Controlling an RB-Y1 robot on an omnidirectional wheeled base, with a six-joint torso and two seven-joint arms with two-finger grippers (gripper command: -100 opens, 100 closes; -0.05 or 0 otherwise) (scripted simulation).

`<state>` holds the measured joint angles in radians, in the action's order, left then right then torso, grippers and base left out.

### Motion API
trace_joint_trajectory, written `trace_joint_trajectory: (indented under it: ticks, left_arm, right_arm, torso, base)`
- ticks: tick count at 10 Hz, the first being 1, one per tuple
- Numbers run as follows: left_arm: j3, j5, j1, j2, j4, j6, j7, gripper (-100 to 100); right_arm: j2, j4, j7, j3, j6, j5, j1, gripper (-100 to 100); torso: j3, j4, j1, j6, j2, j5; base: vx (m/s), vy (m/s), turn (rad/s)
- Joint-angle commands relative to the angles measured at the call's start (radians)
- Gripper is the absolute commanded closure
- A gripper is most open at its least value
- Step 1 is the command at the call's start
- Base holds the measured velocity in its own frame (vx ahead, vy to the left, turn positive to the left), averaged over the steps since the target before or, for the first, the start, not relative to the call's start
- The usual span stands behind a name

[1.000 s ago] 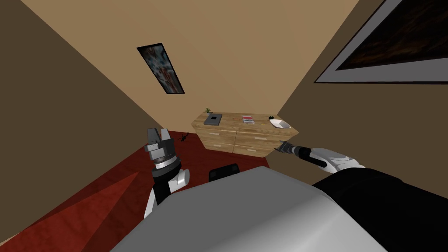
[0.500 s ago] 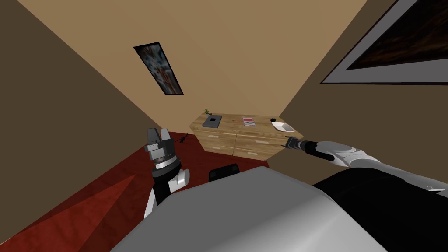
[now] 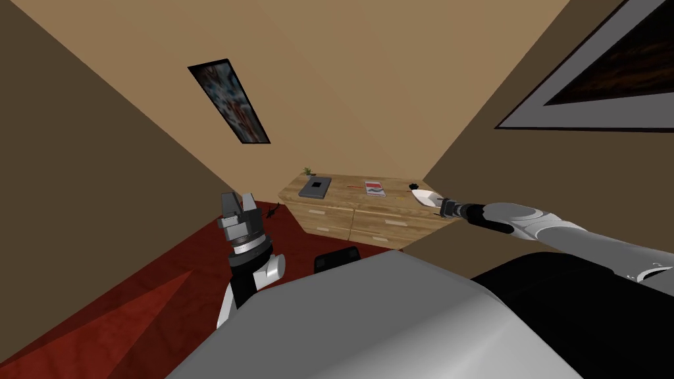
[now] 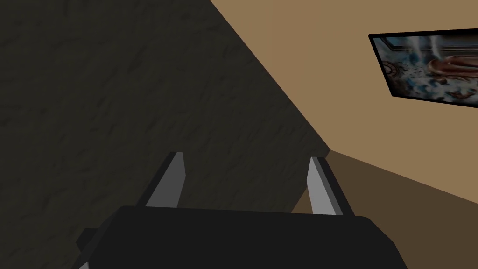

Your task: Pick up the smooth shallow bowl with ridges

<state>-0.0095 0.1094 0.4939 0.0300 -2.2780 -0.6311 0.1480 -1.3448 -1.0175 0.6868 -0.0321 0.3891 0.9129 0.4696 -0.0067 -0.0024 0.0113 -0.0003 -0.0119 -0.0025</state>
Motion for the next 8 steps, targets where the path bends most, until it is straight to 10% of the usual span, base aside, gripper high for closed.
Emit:
trace_joint_trajectory:
  ticks: [1, 2, 3, 4, 8]
  left_arm:
    - [0.0, 0.0, 0.0, 0.0, 0.0, 0.0, 0.0, 0]
    - [0.0, 0.0, 0.0, 0.0, 0.0, 0.0, 0.0, 0]
    - [0.0, 0.0, 0.0, 0.0, 0.0, 0.0, 0.0, 0]
    - [0.0, 0.0, 0.0, 0.0, 0.0, 0.0, 0.0, 0]
    - [0.0, 0.0, 0.0, 0.0, 0.0, 0.0, 0.0, 0]
  right_arm:
    - [-0.004, 0.026, 0.026, 0.031, 0.0, 0.026, -0.014, -100]
    - [-0.007, 0.013, 0.012, 0.019, -0.003, 0.016, -0.007, -100]
    - [-0.008, 0.014, 0.015, 0.021, -0.003, 0.018, -0.007, 0]
    - [-0.017, -0.003, 0.022, 0.034, -0.025, -0.011, 0.005, -100]
    - [-0.055, -0.073, 0.053, 0.086, -0.111, -0.125, 0.053, -100]
  torso:
    - [0.0, 0.0, 0.0, 0.0, 0.0, 0.0]
    - [0.0, 0.0, -0.002, 0.0, 0.0, 0.0]
    - [0.003, 0.001, -0.006, 0.0, 0.005, 0.001]
    - [0.005, 0.002, -0.009, 0.001, 0.01, 0.002]
    - [0.008, 0.003, -0.008, 0.001, 0.013, 0.002]
  base:
    - [0.19, -0.111, 0.004]
    - [0.08, -0.038, 0.008]
    - [0.015, -0.009, 0.005]
    - [0.007, -0.014, 0.023]
    - [-0.003, -0.036, 0.038]
